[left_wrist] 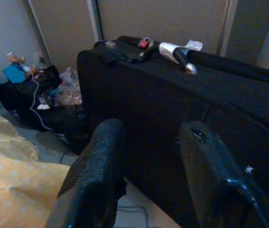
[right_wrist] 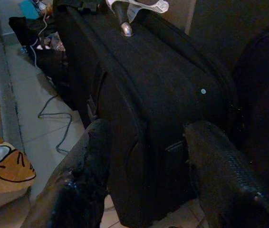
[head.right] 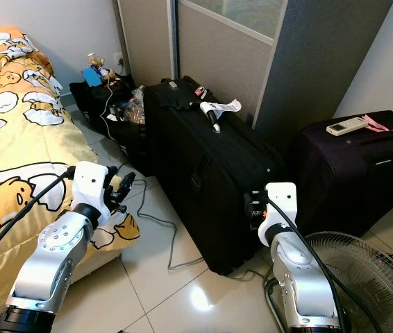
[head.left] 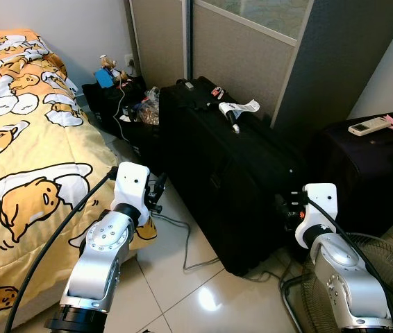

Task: Clean up the room

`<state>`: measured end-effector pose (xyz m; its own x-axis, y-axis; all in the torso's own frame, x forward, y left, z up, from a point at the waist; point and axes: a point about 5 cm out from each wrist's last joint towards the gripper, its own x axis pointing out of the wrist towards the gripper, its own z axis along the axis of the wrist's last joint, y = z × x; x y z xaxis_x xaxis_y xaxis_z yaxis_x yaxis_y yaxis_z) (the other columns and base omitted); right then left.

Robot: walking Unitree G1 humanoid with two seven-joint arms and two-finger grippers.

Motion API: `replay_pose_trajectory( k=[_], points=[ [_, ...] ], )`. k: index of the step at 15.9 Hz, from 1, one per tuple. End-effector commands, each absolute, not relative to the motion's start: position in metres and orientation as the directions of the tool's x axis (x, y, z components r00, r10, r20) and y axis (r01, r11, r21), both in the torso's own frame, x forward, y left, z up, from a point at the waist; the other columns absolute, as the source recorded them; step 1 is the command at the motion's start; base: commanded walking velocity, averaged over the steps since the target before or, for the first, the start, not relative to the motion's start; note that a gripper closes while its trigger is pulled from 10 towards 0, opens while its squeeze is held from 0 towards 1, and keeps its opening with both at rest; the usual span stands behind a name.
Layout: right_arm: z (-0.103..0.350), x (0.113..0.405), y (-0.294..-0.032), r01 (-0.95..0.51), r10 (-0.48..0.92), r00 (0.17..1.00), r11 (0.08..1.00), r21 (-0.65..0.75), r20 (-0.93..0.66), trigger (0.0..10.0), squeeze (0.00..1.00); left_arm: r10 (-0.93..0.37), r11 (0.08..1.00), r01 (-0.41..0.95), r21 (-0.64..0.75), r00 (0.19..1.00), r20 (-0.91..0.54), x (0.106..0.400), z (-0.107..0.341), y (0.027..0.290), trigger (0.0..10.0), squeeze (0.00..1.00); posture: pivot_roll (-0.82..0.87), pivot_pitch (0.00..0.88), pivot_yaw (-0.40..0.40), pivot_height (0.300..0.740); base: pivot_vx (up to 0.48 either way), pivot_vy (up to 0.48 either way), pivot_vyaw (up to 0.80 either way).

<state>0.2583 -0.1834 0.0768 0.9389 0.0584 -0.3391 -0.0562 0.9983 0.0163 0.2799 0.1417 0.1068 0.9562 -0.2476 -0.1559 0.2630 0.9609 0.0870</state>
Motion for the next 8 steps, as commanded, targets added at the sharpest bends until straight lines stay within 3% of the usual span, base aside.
replay_pose_trajectory(
  k=[1, 8],
  points=[
    [0.1127, 0.2631, -0.1475, -0.058, 0.067, 0.981, 0.997, 0.055, -0.183, 10.0, 0.0, -0.094, 0.995, 0.096, -0.003, 0.971, -0.22, 0.2536, 0.1191, 0.1687, 10.0, 0.0, -0.01, 0.0, -0.006, 0.74, 0.0, 0.0, 0.0],
    [0.1075, 0.265, -0.1531, -0.053, 0.06, 0.976, 0.998, 0.039, -0.211, 10.0, 0.0, -0.068, 0.996, 0.078, 0.042, 0.976, -0.207, 0.257, 0.1179, 0.1734, 10.0, 0.0, 0.0, 0.0, -0.014, 0.74, 0.0, 0.0, 0.0]
  ],
)
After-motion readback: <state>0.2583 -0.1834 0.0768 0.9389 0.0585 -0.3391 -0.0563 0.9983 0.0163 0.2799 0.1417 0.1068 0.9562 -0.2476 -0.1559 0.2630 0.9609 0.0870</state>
